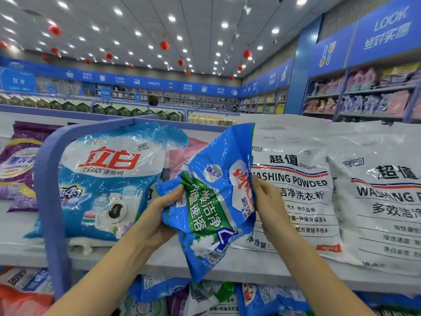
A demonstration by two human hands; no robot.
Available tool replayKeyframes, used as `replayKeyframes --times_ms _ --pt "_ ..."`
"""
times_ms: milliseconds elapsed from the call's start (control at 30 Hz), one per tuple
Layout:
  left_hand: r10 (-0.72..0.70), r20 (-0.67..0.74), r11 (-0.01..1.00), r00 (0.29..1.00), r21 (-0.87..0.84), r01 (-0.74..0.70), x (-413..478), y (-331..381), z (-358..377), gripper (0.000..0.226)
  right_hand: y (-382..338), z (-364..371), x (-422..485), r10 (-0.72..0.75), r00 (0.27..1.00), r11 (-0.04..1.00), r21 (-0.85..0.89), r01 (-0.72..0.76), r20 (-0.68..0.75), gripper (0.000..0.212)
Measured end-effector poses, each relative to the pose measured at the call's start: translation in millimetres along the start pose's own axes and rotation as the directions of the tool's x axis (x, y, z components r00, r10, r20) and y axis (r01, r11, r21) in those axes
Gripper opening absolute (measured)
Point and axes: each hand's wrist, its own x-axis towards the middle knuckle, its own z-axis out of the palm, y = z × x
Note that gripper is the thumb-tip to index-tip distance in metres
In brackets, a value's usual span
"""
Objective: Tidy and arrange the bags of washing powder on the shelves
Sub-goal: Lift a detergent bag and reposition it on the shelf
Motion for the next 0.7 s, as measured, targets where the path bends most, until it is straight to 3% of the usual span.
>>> replayKeyframes --times_ms 67,167,233,300,367,433,533,633,700 --pt "0.018 -0.003 1.000 1.000 -0.001 -0.018 0 4 0 0.064 -3 0 -1 -0.095 0.995 0.996 0.005 0.094 0.035 0.054" --pt "0.047 -0.004 0.999 0.999 0.011 -0.046 -1 9 -2 0.067 -4 6 -4 -0.171 0.980 0.982 -0.061 0.177 0.099 0.036" --pt "0.040 -0.001 0.999 0.999 0.022 -0.040 -4 9 -5 0.067 -5 9 -2 -0.156 0.987 0.986 -0.069 0.153 -0.039 0.027" --pt "0.030 -0.008 0.999 1.000 0.045 -0.029 -8 9 -9 0.064 -12 3 7 -0.100 0.980 0.992 -0.098 0.084 -0.173 0.035" --pt "0.042 -0.031 0.996 0.999 0.074 -0.040 -9 11 -15 0.044 -30 -8 17 -0.132 0.973 0.974 -0.209 0.091 -0.191 0.040" --pt "0.115 -0.102 0.986 0.988 0.131 -0.101 -9 13 -19 0.025 -58 -17 29 -0.254 0.958 0.905 -0.383 0.186 -0.134 0.042" --pt "0.265 -0.268 0.909 0.926 0.391 -0.147 -7 1 -29 0.016 -105 -22 46 -0.406 0.914 0.727 -0.597 0.338 0.023 0.045" --pt "0.266 -0.210 0.883 0.941 0.445 -0.150 -8 -20 -39 0.035 -139 -18 57 -0.432 0.887 0.583 -0.701 0.411 0.161 0.049" --pt "0.223 -0.171 0.884 0.960 0.451 -0.125 -11 -26 -43 0.036 -149 -14 60 -0.441 0.875 0.501 -0.754 0.426 0.201 0.048"
